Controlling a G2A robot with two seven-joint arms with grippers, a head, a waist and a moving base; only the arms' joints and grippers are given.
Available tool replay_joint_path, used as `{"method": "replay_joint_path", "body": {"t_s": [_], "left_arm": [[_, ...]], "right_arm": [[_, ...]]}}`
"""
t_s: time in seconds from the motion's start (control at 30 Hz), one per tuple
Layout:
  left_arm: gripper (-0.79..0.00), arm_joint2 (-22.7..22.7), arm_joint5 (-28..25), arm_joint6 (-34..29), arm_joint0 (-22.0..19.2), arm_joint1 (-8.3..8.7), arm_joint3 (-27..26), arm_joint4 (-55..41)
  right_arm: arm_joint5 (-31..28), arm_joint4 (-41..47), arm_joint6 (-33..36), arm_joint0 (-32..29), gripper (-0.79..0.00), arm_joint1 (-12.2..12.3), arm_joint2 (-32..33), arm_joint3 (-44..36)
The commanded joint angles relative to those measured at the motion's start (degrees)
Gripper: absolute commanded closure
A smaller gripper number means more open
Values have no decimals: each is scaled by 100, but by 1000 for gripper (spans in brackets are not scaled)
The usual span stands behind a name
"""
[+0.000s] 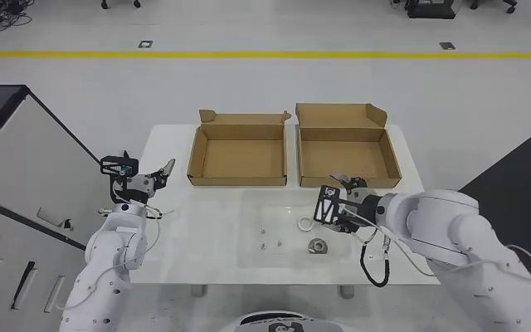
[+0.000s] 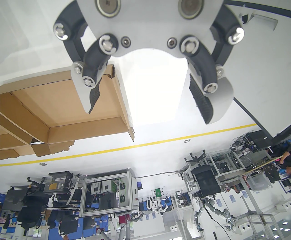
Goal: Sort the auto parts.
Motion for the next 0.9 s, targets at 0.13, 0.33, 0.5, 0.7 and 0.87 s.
{"method": "replay_joint_path", "body": {"t_s": [0.13, 0.33, 0.5, 0.7, 0.87], "left_arm": [[-785, 0, 0, 0, 0, 0, 0, 0], [-785, 0, 0, 0, 0, 0, 0, 0], [-785, 0, 0, 0, 0, 0, 0, 0], [-785, 0, 0, 0, 0, 0, 0, 0], [-785, 0, 0, 0, 0, 0, 0, 0]], "right_arm": [[190, -212, 192, 87, -785, 207, -491, -42], [836, 392, 839, 902, -785, 632, -1684, 154], [1287, 1136, 1290, 2147, -785, 871, -2756, 431], [1461, 1817, 1463, 3426, -785, 908, -3942, 924], [1455, 2176, 1457, 4211, -785, 791, -4770, 1415]]}}
